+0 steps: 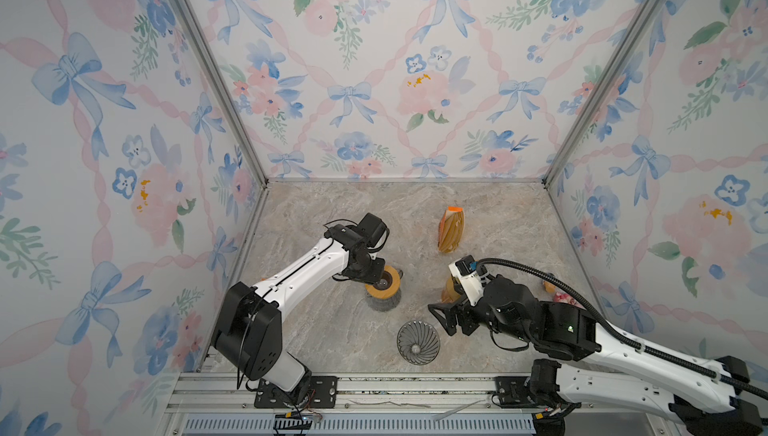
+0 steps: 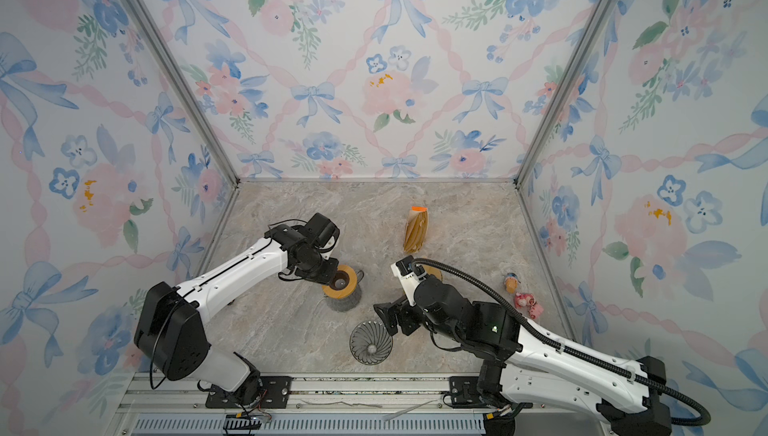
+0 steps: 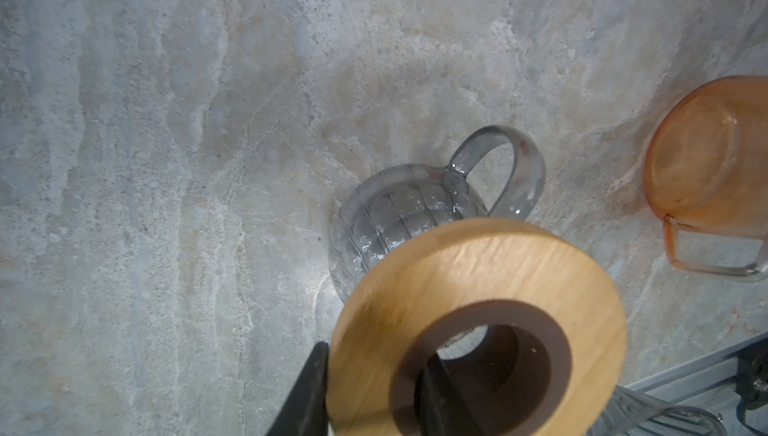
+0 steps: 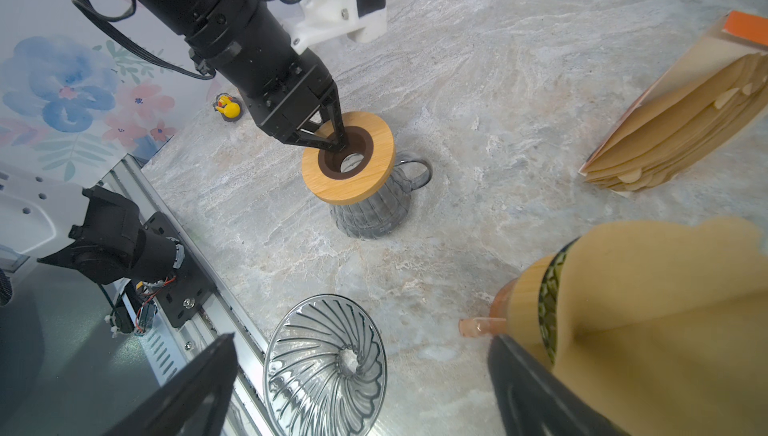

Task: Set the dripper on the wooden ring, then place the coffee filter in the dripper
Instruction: 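Lower the wooden coaster onto the pitcher mouth and open the left gripper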

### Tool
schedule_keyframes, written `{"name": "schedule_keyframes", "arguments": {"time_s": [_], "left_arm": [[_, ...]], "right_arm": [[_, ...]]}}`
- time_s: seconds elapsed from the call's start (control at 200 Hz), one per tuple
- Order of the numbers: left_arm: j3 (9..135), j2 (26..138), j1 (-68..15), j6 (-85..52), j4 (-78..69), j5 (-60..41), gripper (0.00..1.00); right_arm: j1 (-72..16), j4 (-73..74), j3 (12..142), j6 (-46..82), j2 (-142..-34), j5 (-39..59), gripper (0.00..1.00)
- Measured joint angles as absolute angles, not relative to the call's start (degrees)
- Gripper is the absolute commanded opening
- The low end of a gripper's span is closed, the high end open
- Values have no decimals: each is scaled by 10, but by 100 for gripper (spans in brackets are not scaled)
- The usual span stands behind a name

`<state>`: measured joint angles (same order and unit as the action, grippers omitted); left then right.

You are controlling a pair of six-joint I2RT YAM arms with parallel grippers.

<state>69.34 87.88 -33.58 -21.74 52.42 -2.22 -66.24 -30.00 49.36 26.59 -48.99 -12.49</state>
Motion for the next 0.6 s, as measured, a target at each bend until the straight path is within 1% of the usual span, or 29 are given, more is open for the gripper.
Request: {"name": "schedule_keyframes", "arguments": {"time_s": [0.44, 0.6], "left_arm": [[693, 887, -339, -228, 524, -13, 31], [693, 888, -339, -228, 524, -11, 35]], "right_arm": [[-665, -300, 488, 266, -490, -125, 96], [-665, -300, 486, 266, -490, -125, 96]]}}
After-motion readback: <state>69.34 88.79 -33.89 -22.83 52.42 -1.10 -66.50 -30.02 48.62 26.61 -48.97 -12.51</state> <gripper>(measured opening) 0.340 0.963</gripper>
